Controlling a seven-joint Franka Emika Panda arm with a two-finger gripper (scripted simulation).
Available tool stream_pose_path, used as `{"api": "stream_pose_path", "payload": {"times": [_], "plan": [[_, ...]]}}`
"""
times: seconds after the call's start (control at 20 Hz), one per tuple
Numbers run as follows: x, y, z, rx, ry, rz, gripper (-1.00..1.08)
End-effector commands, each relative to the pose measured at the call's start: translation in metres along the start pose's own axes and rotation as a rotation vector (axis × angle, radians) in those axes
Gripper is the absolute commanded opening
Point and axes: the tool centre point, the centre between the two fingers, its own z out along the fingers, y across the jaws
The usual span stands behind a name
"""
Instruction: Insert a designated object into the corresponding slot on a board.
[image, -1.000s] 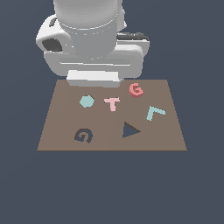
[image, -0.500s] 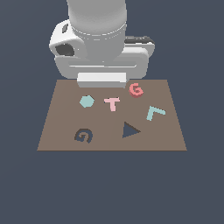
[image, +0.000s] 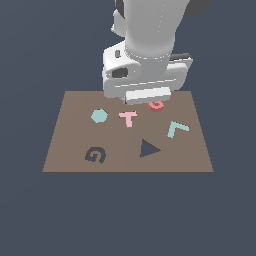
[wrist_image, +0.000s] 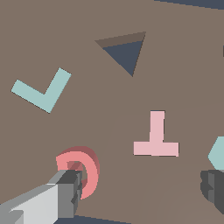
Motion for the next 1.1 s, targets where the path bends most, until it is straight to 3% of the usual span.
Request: {"api": "stream_pose_path", "payload": {"times": [0.0, 0.45, 1.05], "plan": [[-0.008, -0.018, 0.015, -0.001, 0.006, -0.049, 1.0], [-0.026, -0.056, 0.05, -0.007, 0.018, -0.155, 1.0], [-0.029, -0.06, 0.058, -0.009, 0.018, -0.169, 1.0]]}}
